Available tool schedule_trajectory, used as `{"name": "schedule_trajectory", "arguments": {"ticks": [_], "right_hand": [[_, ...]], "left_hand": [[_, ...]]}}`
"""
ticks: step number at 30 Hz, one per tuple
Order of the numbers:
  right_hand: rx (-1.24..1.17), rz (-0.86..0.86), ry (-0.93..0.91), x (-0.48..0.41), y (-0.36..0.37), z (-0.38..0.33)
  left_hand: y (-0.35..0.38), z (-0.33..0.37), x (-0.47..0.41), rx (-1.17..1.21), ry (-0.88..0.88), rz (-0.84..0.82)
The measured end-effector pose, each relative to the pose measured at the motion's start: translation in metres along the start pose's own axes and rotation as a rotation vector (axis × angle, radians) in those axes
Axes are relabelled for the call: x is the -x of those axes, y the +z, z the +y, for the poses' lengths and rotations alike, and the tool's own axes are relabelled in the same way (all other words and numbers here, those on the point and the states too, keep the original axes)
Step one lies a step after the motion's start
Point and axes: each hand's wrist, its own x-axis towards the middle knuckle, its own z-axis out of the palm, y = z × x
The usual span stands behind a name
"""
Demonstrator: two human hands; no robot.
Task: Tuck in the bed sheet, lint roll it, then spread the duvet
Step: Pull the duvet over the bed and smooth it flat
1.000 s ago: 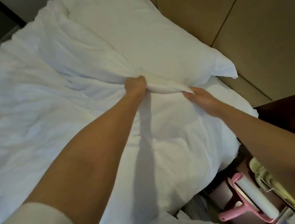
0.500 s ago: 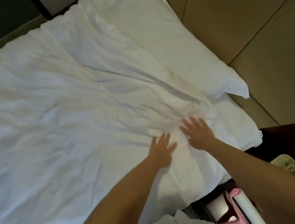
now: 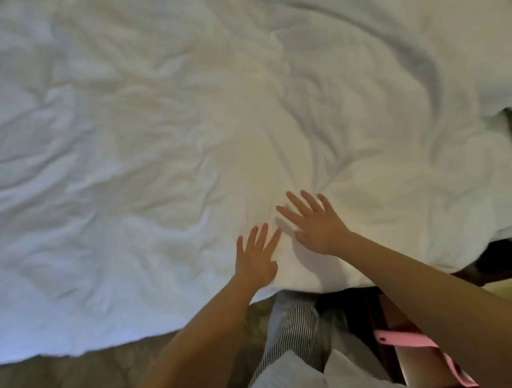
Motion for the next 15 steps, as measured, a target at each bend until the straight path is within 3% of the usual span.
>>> {"name": "schedule_trajectory", "arguments": {"ticks": [3,4,5,7,9,12,15], "right_hand": [[0.089,-0.644,0.097,0.041,0.062,-0.022],[0.145,-0.776,0.074,0.053,0.07,-0.026],[0.193,-0.868,0.038,0.057,0.068,-0.032],[0.122,-0.856,0.067,0.041,0.053,-0.054],[-0.02,-0.708,0.091,0.006,0.033,-0.088],[-0.214,-0.435,0.047,-0.036,-0.005,-0.163],[-0.472,-0.32,0.114,-0.053,-0.013,-0.234]], "left_hand": [[0.056,-0.027,0.05,0.126,-0.176,-0.578],[0.069,-0.037,0.071,0.104,-0.224,-0.691],[0.078,-0.047,0.089,0.073,-0.227,-0.699],[0.085,-0.067,0.117,0.132,-0.183,-0.517],[0.082,-0.09,0.13,0.35,-0.192,-0.312],[0.069,-0.125,0.132,0.691,-0.32,-0.054],[0.065,-0.163,0.137,0.91,-0.434,0.12]]}}
